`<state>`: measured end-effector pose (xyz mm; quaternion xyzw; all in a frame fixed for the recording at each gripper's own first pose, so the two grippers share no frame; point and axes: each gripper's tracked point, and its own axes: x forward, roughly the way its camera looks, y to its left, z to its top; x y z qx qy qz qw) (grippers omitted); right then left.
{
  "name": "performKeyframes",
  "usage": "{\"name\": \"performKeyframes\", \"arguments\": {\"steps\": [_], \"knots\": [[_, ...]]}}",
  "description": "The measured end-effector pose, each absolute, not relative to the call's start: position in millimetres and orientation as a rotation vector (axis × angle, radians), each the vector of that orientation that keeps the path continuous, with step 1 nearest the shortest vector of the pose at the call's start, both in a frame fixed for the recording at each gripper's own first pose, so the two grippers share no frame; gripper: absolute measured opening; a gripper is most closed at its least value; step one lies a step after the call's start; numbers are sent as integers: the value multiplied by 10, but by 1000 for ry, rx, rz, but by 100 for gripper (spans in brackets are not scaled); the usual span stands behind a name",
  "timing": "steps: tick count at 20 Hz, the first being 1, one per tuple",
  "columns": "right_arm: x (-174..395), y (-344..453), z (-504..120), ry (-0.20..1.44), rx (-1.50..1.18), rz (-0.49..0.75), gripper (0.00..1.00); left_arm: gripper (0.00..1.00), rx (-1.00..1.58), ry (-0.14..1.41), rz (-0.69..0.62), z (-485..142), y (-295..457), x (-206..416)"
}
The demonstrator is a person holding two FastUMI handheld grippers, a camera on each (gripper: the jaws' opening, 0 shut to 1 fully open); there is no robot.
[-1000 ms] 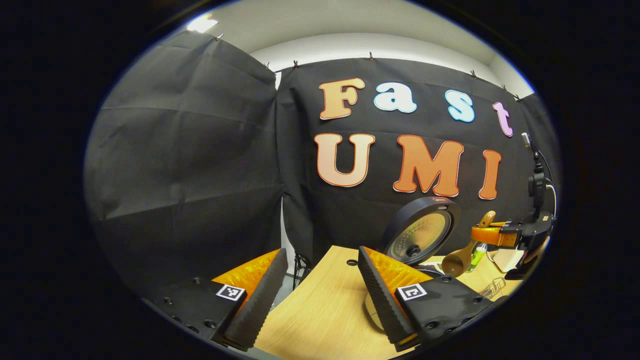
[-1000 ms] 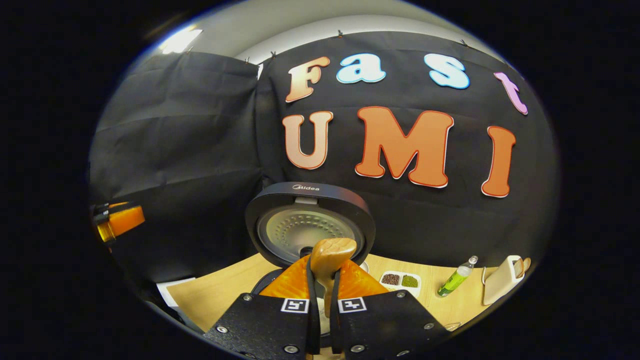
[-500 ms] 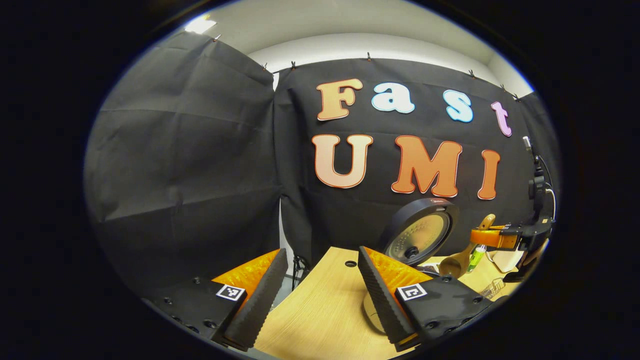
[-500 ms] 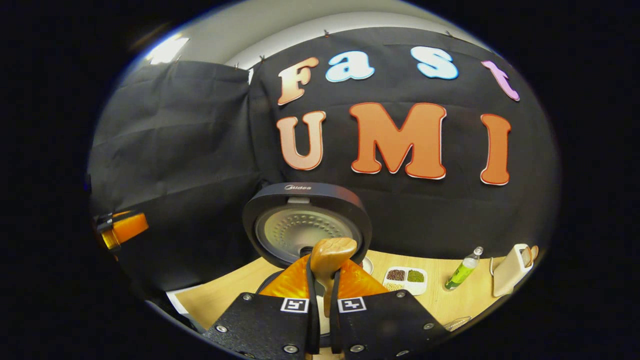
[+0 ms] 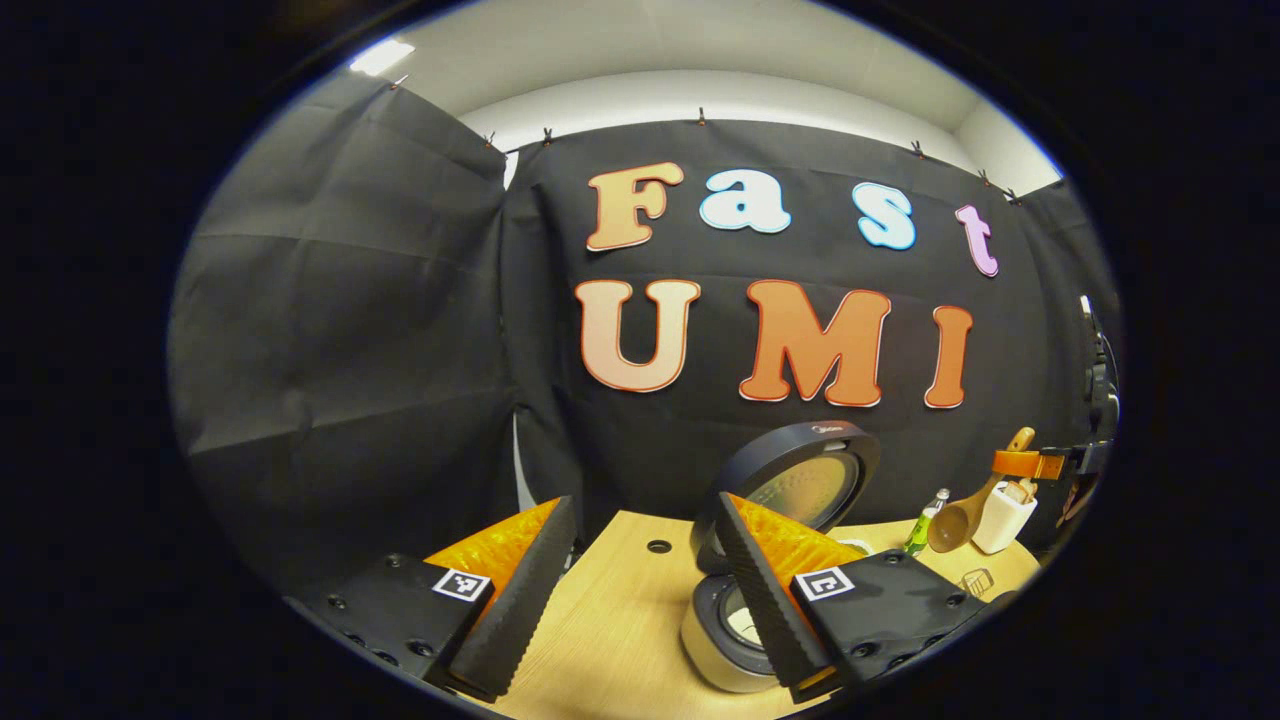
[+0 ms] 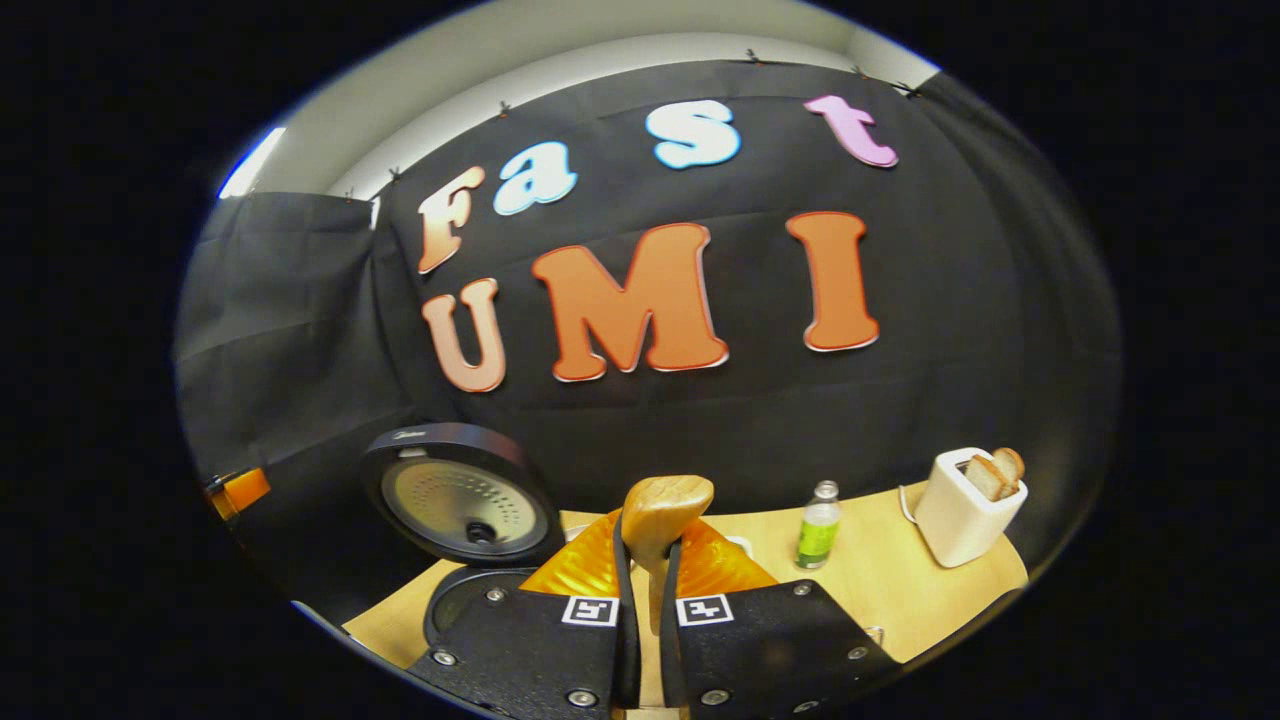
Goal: Close the left gripper, press the button to open the rice cooker; take a wooden spoon from the chopstick holder with the right hand, scoop a spoonful of rice and pour it into the rice cooker, then put the wooden spoon back into the chopstick holder.
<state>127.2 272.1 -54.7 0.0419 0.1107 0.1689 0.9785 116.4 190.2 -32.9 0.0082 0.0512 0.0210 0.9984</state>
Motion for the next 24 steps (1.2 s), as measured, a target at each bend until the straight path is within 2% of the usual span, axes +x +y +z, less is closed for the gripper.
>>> {"name": "performKeyframes", "arguments": {"steps": [5,9,19,22,24], "knots": [[1395,1663,-836,247,147,155,7,93,34,115,1,-444,1553,1309],[1355,1196,-1290,320,195,81,7,93,21,118,-21,-447,1238,1383],[1387,1140,-2362,513,278,121,8,99,57,128,2,-422,805,1269],[1403,1107,-2557,553,279,122,15,100,64,117,26,-367,780,1231],[1474,1065,-2482,536,305,123,19,96,58,107,42,-317,773,1217]]}}
